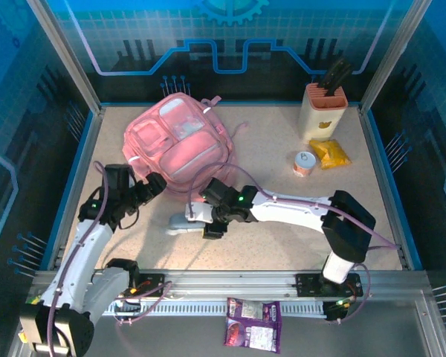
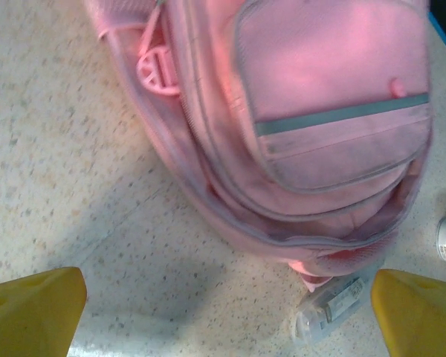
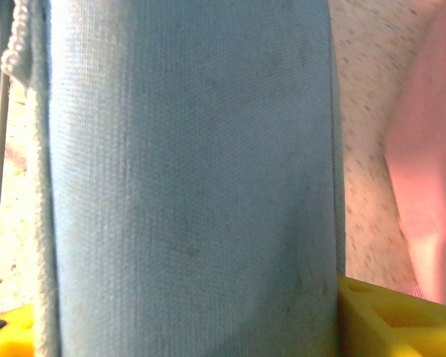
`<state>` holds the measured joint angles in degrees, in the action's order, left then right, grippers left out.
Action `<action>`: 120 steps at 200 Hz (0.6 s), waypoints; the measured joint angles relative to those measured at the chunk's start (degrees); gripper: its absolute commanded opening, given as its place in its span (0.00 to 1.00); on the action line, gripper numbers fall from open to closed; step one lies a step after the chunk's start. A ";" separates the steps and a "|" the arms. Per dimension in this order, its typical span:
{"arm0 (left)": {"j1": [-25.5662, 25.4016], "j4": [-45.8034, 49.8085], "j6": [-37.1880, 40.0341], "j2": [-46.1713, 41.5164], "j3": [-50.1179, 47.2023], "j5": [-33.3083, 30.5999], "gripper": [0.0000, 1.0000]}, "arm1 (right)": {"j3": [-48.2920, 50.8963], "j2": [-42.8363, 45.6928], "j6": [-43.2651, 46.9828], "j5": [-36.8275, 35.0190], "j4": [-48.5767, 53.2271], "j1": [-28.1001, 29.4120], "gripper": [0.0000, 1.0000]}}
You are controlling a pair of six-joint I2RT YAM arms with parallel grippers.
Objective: Pack the student bag
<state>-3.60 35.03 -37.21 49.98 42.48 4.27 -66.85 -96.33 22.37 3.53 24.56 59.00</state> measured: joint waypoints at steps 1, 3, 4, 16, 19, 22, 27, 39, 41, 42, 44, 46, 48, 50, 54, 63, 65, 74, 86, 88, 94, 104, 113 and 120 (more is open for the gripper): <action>-0.07 -0.04 0.13 0.09 0.11 -0.07 0.99 | 0.07 0.15 -0.11 0.00 0.09 -0.09 0.63; -0.24 -0.24 0.44 0.46 0.50 -0.20 0.99 | 0.24 0.63 -0.59 -0.07 0.33 -0.44 0.63; -0.33 -0.24 0.59 0.57 0.63 -0.26 0.99 | 0.31 0.79 -0.74 -0.04 0.37 -0.55 0.63; -1.90 -1.44 2.49 2.62 2.84 -1.44 0.99 | 1.38 3.37 -3.06 0.02 1.84 -2.23 0.63; -2.29 -1.77 2.97 3.21 3.30 -1.79 0.99 | 1.57 3.82 -3.54 0.00 2.14 -2.56 0.63; -2.73 -2.14 3.39 3.76 3.76 -1.97 0.98 | 1.79 4.46 -4.04 0.00 2.60 -2.97 0.63; -3.56 -2.75 4.46 5.07 4.63 -2.47 0.97 | 2.21 5.46 -5.05 -0.02 3.34 -3.74 0.63; -5.84 -3.61 7.30 9.05 7.37 -4.11 0.96 | 2.84 7.58 -7.34 -0.09 5.11 -5.46 0.63; -6.10 -3.65 7.58 9.55 7.76 -4.31 0.97 | 2.97 7.93 -7.69 -0.09 5.46 -5.79 0.64; -6.43 -3.82 7.96 10.12 8.09 -4.63 0.97 | 3.02 8.07 -7.82 -0.11 5.57 -5.90 0.64; -6.84 -3.93 8.55 10.88 8.57 -4.96 0.97 | 3.08 8.46 -8.33 -0.15 5.90 -6.29 0.64; -7.10 -4.04 8.94 11.32 8.94 -5.27 0.97 | 3.17 8.74 -8.79 -0.13 6.19 -6.62 0.63; -7.52 -4.22 9.42 12.02 9.42 -5.62 0.97 | 3.23 9.05 -9.07 -0.13 6.60 -6.88 0.64; -8.00 -4.55 10.10 12.79 9.86 -6.14 0.97 | 3.26 9.27 -9.40 -0.17 6.82 -7.15 0.64; -8.87 -4.98 11.19 13.97 10.67 -7.06 0.97 | 3.39 9.79 -10.27 -0.26 7.50 -7.85 0.64; -10.56 -6.71 13.84 16.39 11.85 -8.66 0.97 | 3.87 11.04 -12.00 -0.28 8.50 -9.55 0.64; -10.91 -7.13 14.40 16.92 12.04 -8.96 0.97 | 3.96 11.23 -12.28 -0.31 8.70 -9.86 0.64; -12.13 -8.74 16.83 19.02 12.81 -9.94 0.97 | 4.68 12.39 -13.88 -0.31 9.62 -11.85 0.64; -13.35 -10.91 20.22 21.84 13.53 -10.86 0.97 | 5.75 14.03 -16.06 -0.24 10.69 -14.93 0.64; -13.55 -11.28 20.83 22.32 13.66 -10.99 0.97 | 5.90 14.23 -16.28 -0.24 10.84 -15.30 0.64; -14.05 -12.09 22.64 23.82 14.10 -11.54 0.97 | 6.43 15.02 -17.25 -0.17 11.32 -16.92 0.64; -15.13 -13.53 25.88 26.45 14.88 -12.26 0.98 | 7.10 16.17 -18.62 -0.04 11.93 -19.34 0.64; -16.33 -14.75 28.68 28.57 15.63 -13.03 0.99 | 7.63 17.11 -19.78 0.20 12.20 -21.42 0.64; -17.33 -15.63 30.71 30.08 16.06 -13.55 0.99 | 7.93 17.77 -20.57 0.52 12.35 -22.84 0.64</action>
<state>-20.93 19.40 -6.50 80.05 58.54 -9.28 -58.92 -78.56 1.80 4.05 36.91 36.16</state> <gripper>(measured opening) 0.985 0.640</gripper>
